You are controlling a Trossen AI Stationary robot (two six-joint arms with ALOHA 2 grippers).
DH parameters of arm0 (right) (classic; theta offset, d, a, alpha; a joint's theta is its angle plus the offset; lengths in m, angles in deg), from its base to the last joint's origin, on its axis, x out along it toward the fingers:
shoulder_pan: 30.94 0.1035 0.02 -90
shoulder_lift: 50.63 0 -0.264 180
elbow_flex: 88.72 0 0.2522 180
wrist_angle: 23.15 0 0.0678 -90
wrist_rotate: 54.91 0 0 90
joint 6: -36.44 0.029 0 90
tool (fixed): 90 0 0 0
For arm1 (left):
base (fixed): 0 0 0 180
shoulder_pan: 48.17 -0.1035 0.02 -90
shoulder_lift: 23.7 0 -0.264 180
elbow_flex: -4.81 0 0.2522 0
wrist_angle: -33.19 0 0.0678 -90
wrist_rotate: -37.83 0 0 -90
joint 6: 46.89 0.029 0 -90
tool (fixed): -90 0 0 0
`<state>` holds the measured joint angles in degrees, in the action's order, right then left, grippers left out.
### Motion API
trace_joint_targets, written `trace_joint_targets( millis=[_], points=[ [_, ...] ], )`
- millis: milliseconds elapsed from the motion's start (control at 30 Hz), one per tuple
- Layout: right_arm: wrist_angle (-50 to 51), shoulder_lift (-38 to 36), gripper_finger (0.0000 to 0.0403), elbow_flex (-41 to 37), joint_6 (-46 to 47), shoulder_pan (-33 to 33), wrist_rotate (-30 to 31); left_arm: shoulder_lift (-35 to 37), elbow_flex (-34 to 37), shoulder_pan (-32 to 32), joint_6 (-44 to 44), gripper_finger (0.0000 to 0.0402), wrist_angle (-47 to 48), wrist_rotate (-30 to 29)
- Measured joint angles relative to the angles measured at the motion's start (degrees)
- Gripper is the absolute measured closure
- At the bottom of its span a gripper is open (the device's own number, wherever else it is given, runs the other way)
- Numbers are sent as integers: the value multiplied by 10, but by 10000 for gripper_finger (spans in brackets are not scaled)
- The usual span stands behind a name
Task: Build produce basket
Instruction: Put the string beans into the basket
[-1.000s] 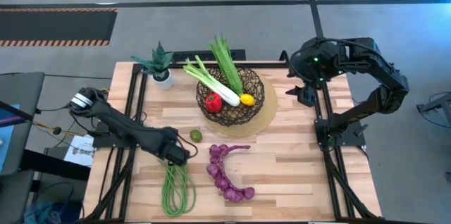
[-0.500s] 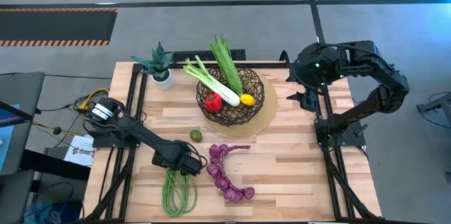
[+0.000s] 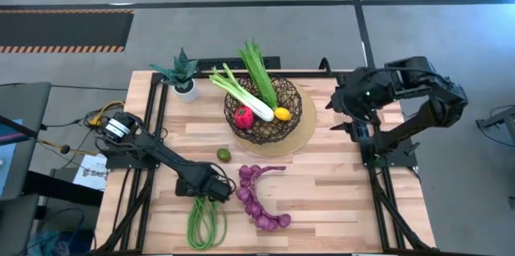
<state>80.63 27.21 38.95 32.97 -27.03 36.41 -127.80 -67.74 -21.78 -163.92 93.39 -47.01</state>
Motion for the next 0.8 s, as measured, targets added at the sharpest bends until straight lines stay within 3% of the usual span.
trace_joint_targets(
  millis=[233,567,800],
  points=[
    [0,0,85,0,0,25,0,0,0,-1,35,374,-18,-9],
    [0,0,85,0,4,27,1,-6,-39,0,76,391,21,-32],
    [0,0,85,0,15,27,1,-7,-135,0,115,395,155,-77]
  ],
)
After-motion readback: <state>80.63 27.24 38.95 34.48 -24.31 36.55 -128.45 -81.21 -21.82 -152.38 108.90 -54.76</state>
